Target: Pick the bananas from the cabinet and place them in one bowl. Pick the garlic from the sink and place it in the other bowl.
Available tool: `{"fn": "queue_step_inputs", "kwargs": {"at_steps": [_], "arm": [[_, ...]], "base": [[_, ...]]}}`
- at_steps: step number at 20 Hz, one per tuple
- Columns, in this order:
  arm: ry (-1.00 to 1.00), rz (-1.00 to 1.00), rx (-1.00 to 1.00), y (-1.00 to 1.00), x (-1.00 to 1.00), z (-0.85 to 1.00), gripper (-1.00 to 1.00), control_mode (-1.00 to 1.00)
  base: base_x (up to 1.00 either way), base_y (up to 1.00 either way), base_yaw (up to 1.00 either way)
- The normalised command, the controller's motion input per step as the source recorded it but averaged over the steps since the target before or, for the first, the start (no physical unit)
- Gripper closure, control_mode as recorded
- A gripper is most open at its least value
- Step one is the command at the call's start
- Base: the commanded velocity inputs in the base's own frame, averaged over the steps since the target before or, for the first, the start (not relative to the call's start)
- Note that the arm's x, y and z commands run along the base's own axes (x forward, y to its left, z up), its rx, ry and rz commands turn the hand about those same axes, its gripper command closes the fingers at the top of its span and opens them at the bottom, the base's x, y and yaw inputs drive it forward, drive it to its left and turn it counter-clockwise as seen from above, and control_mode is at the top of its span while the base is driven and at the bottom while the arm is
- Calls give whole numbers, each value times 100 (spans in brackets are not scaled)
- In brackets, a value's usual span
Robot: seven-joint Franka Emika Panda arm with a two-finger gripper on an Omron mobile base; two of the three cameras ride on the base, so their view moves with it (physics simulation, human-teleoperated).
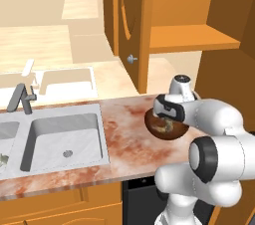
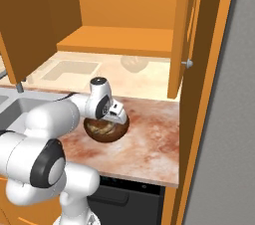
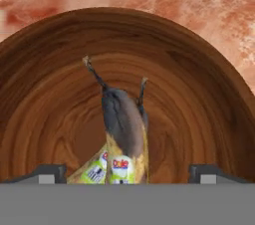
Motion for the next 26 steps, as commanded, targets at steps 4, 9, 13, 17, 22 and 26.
{"fn": "queue_step_inputs", "kwargs": {"at_steps": [4, 9, 13, 17, 22, 26], "arm": [[-11, 0, 0, 0, -28, 38, -100, -100], [-8, 0, 0, 0, -40, 39, -100, -100], [-7, 0, -1, 0, -40, 50, -100, -100], [0, -1, 0, 0, -41, 59, -100, -100], [0, 0, -2, 0, -40, 42, -100, -100], [1, 2, -5, 0, -23, 27, -100, -100]], "base": [[0, 0, 0], [0, 0, 0], [0, 0, 0], [0, 0, 0], [0, 0, 0], [0, 0, 0]]}}
